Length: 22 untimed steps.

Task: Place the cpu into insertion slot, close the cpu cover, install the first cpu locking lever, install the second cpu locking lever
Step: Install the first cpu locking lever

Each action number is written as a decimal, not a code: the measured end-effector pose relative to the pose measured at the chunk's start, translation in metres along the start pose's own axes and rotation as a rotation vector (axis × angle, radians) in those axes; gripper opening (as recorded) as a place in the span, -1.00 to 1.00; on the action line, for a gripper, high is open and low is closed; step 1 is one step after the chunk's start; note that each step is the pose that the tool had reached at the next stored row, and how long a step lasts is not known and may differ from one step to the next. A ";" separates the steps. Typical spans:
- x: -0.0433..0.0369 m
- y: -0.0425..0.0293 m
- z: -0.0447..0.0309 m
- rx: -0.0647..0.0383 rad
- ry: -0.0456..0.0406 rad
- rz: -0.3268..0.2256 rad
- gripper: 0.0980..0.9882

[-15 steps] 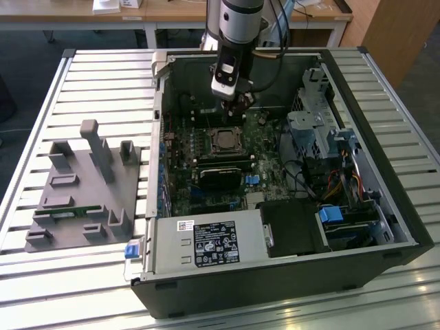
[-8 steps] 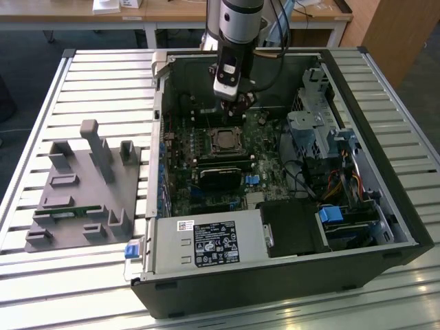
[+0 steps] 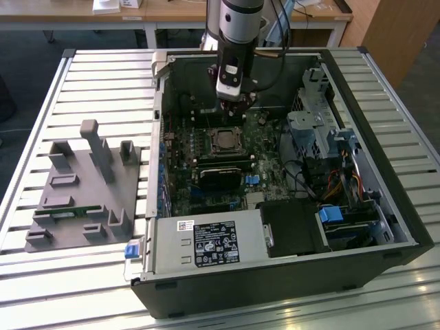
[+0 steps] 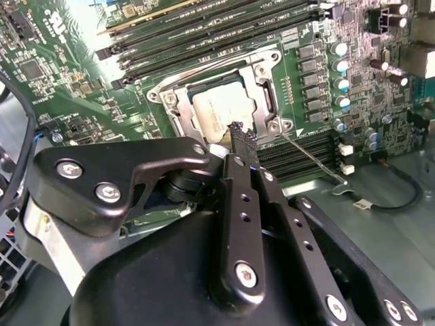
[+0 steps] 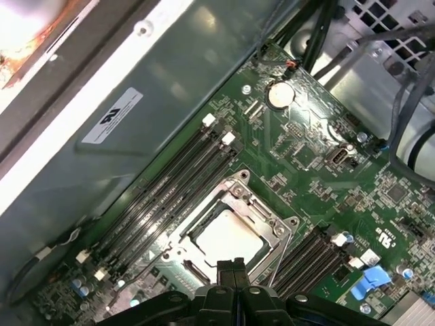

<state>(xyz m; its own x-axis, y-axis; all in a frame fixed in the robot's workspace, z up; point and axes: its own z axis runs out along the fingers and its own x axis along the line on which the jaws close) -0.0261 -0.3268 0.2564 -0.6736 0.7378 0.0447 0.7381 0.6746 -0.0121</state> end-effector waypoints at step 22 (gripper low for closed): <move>0.0000 0.0000 0.0000 0.008 -0.0022 -0.178 -0.98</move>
<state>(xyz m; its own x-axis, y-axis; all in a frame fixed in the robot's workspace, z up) -0.0261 -0.3268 0.2564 -0.7935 0.6069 0.0447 0.6071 0.7946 -0.0122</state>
